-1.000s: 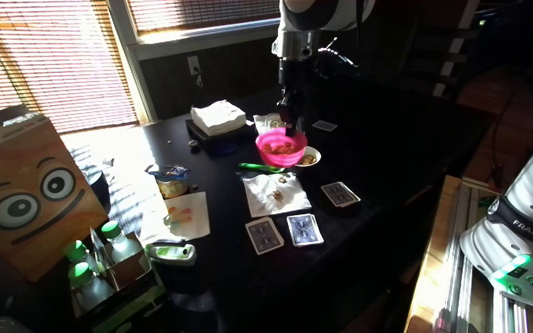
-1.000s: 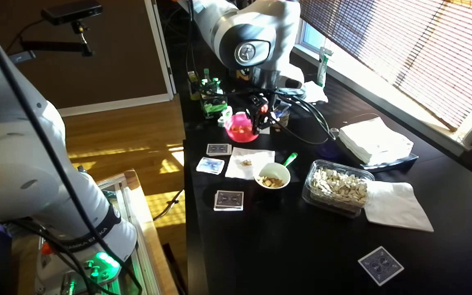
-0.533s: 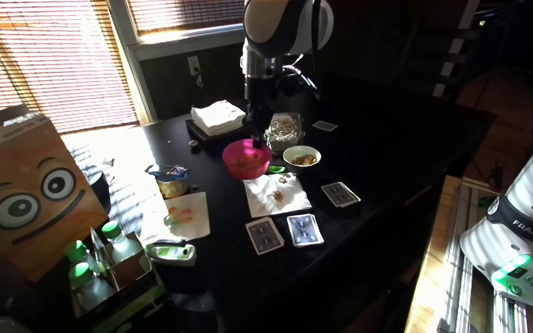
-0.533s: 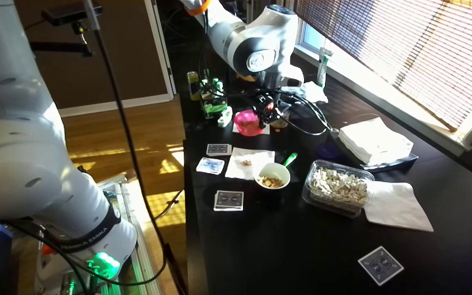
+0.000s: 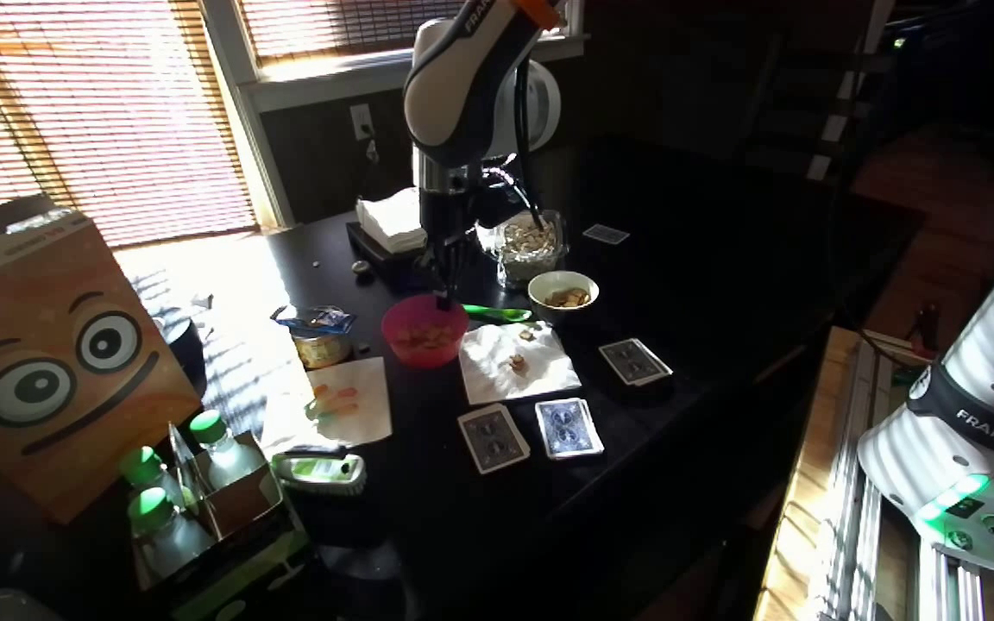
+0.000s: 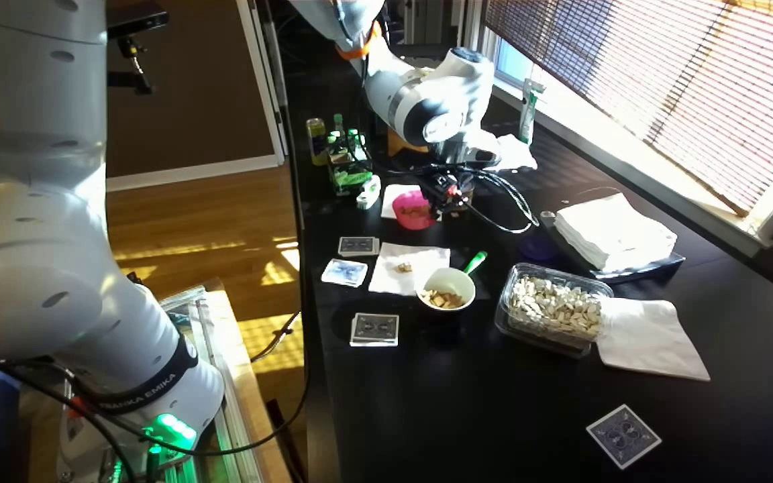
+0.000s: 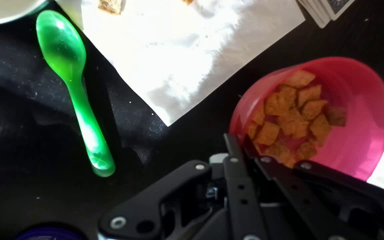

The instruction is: Shift the pink bowl, then pour the black bowl's contents into it

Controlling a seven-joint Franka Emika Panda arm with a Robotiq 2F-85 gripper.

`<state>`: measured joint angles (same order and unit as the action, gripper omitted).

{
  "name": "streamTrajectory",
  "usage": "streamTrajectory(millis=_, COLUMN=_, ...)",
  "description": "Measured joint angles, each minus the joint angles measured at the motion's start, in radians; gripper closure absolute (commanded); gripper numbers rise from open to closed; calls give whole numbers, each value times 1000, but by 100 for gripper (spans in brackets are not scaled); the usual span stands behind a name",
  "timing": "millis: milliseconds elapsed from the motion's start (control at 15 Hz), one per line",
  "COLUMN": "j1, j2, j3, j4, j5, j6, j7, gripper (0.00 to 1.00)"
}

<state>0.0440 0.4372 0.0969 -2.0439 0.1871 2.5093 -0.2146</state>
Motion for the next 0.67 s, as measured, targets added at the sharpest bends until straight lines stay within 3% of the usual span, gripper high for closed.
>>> streamTrajectory(millis=667, j1=1, j2=156, j3=0, j4=136, j5=-32, j6=80, j7=13, gripper=99)
